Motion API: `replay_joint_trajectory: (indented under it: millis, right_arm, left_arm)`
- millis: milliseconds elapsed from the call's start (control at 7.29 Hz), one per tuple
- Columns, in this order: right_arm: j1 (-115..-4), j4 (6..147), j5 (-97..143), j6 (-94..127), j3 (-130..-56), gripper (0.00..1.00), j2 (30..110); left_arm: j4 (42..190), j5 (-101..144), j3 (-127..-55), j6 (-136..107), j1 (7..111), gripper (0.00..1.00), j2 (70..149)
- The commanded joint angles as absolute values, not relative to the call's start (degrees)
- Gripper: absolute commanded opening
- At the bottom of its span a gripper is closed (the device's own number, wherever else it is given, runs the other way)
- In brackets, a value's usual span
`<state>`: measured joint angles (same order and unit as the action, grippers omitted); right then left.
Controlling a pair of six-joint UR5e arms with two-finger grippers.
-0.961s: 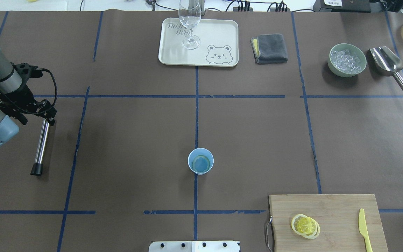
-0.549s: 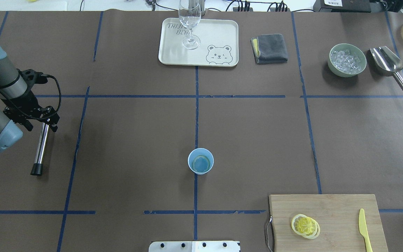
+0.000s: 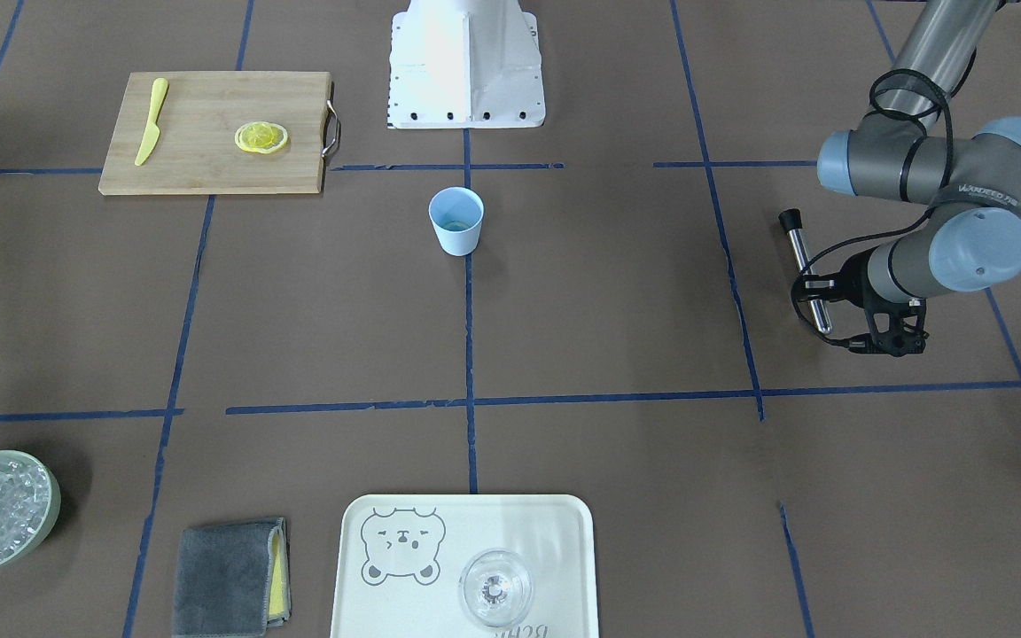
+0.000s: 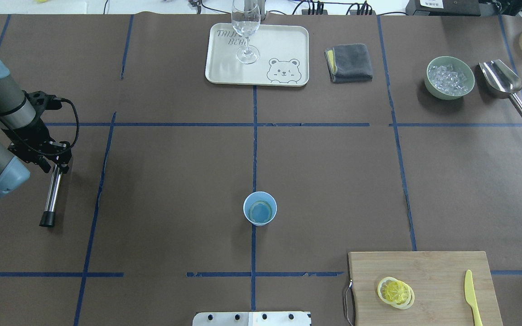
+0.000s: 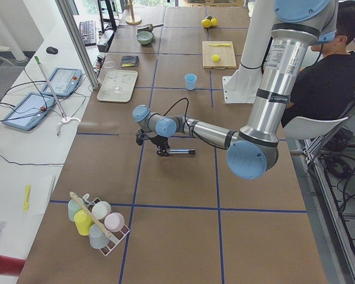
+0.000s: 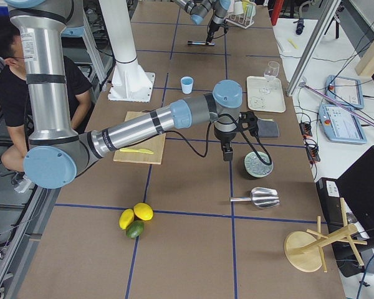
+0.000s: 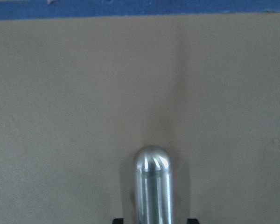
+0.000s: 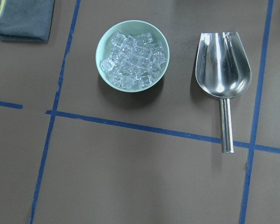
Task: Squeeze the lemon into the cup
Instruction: 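Lower the left gripper and grasp the top of the steel muddler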
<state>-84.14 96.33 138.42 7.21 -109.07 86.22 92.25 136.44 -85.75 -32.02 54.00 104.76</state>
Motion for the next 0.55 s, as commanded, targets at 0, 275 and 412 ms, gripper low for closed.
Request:
replay_joint_trajectory:
  millis: [0,275,412]
  right_arm:
    - [-84.29,96.33,138.43,7.21,-109.07,1.0,86.22]
    - [-84.29,96.33,138.43,7.21,-109.07,1.0,86.22]
    - [-84.29,96.33,138.43,7.21,-109.07,1.0,86.22]
  left_arm:
    - [92.29,136.32,-85.52,-31.99,53.96,0.39,104.77]
    - [92.29,136.32,-85.69,-31.73,53.96,0.09,104.77]
    - [92.11,135.97,-86.39,-31.73,54.05,0.0,104.77]
